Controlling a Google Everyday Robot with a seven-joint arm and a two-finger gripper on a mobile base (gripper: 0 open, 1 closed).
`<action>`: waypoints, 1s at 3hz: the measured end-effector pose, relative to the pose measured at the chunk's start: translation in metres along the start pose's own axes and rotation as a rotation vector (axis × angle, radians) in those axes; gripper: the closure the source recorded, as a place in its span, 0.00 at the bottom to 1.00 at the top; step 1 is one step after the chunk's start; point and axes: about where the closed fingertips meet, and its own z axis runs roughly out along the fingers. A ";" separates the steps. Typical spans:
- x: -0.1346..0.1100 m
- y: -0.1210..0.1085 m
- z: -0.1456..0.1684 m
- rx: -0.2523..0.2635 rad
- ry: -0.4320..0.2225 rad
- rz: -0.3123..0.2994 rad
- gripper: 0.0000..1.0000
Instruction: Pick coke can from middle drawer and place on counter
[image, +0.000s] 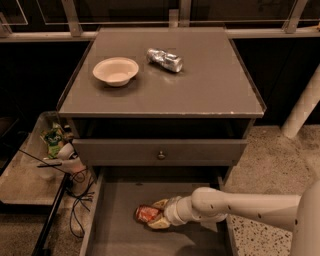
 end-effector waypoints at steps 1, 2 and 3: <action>-0.002 -0.009 -0.011 -0.004 -0.010 0.012 1.00; -0.012 -0.031 -0.054 0.011 -0.058 0.023 1.00; -0.022 -0.036 -0.113 0.013 -0.093 0.018 1.00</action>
Offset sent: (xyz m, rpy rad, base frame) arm 0.0302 -0.0989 0.0991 0.1265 -0.0030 -0.0585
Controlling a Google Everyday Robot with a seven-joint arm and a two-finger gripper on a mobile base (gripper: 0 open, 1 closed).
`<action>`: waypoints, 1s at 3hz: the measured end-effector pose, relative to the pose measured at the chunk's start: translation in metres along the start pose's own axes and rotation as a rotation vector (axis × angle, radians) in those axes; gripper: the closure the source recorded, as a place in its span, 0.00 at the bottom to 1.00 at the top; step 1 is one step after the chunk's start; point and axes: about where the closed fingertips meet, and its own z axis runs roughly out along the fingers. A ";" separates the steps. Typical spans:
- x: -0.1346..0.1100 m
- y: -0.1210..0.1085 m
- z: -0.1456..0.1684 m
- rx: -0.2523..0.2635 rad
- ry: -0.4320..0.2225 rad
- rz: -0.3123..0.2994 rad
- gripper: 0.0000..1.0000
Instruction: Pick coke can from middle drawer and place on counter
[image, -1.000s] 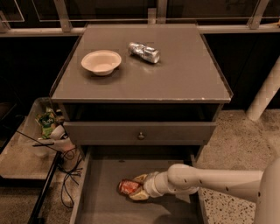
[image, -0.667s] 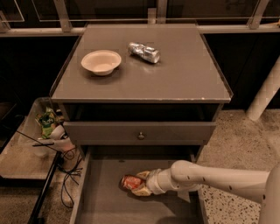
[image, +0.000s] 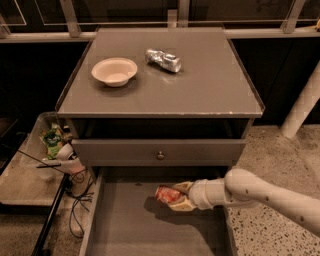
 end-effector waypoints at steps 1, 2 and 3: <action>-0.020 0.004 -0.050 -0.002 -0.025 -0.023 1.00; -0.046 0.008 -0.091 0.004 -0.032 -0.053 1.00; -0.086 0.005 -0.135 0.040 0.008 -0.103 1.00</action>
Offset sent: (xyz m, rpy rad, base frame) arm -0.0268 -0.0617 0.1551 0.0056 -0.0954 0.0377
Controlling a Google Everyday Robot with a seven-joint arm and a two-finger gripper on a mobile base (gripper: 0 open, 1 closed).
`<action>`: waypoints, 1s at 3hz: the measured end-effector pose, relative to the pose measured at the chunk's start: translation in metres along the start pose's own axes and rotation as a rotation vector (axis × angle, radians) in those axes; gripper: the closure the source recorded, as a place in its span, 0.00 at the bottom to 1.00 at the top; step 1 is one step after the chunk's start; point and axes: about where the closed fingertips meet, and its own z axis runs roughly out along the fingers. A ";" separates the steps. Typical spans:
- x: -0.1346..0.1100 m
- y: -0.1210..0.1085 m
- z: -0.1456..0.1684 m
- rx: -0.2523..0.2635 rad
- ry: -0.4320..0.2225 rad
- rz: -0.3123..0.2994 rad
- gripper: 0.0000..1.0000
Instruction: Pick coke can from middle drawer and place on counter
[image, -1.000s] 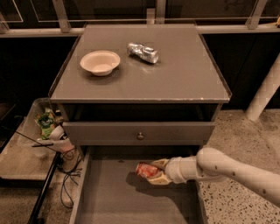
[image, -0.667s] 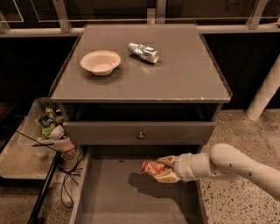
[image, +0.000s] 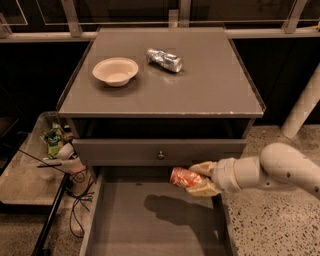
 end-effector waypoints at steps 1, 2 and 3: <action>-0.045 -0.013 -0.048 0.047 0.059 -0.057 1.00; -0.045 -0.013 -0.048 0.046 0.059 -0.057 1.00; -0.048 -0.018 -0.065 0.079 0.062 -0.063 1.00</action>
Offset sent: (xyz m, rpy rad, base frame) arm 0.0042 -0.0102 0.0512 -0.0590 -0.0401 -0.0079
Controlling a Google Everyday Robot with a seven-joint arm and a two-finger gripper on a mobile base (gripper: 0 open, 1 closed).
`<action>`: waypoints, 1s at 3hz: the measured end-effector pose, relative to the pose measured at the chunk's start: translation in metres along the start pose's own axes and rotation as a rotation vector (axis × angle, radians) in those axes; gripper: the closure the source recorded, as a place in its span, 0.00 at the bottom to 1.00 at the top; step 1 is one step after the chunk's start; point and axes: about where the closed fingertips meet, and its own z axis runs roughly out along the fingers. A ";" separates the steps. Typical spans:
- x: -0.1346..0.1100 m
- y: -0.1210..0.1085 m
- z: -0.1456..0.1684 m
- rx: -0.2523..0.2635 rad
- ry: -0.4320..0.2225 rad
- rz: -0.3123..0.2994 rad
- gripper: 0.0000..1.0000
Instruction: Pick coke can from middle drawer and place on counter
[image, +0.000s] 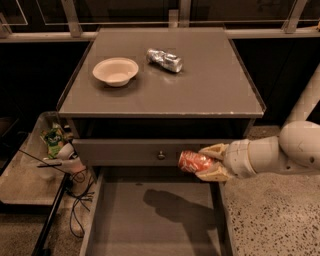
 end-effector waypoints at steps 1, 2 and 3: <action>-0.023 -0.017 -0.050 0.078 -0.014 -0.047 1.00; -0.063 -0.038 -0.114 0.172 -0.043 -0.122 1.00; -0.111 -0.070 -0.164 0.261 -0.057 -0.216 1.00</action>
Offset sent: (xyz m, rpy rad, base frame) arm 0.0027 -0.0778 0.2259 -0.0125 -0.3696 -0.0644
